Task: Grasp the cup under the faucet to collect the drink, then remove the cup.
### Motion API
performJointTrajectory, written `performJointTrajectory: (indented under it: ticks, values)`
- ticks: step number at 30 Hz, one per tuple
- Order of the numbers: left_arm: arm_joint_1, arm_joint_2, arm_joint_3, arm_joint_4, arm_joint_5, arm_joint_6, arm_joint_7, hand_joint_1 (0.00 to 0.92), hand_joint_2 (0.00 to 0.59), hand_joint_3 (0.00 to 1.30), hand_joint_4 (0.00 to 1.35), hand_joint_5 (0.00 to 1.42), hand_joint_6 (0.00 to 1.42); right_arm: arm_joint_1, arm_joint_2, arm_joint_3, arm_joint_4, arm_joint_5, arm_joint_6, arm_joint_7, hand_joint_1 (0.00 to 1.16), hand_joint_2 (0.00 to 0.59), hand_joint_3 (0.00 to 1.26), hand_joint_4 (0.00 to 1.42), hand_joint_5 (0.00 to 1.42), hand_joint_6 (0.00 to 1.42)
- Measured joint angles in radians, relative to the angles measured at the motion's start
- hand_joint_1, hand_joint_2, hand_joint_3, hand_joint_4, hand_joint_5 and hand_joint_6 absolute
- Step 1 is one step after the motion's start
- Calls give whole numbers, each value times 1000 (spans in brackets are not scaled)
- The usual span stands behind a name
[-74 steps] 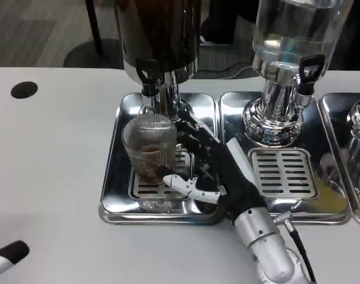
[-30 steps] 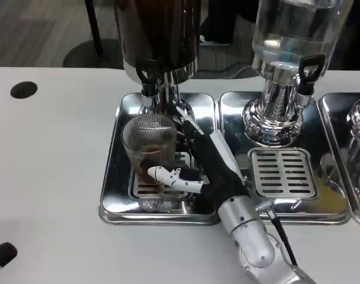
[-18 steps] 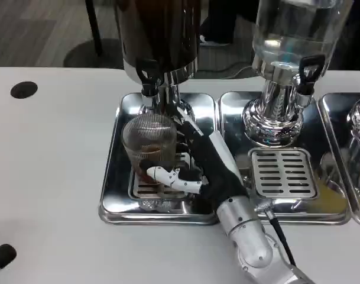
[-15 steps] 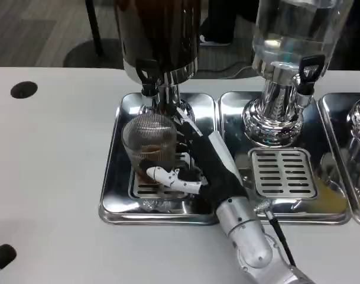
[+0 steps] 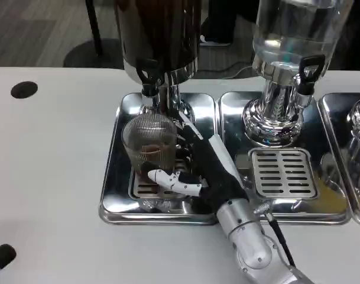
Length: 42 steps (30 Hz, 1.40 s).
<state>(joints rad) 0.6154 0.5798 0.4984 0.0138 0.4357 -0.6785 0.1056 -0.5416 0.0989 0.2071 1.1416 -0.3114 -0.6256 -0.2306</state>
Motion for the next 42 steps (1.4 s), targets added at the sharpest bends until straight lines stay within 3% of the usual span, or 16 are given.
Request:
performJointTrajectory:
  ticks: [42]
  values:
    - [-25, 0, 1, 2, -13, 0, -1, 0, 10, 0, 0, 0, 0, -3, -1, -5, -1, 11, 5, -19, 862, 189, 227, 283, 345, 290]
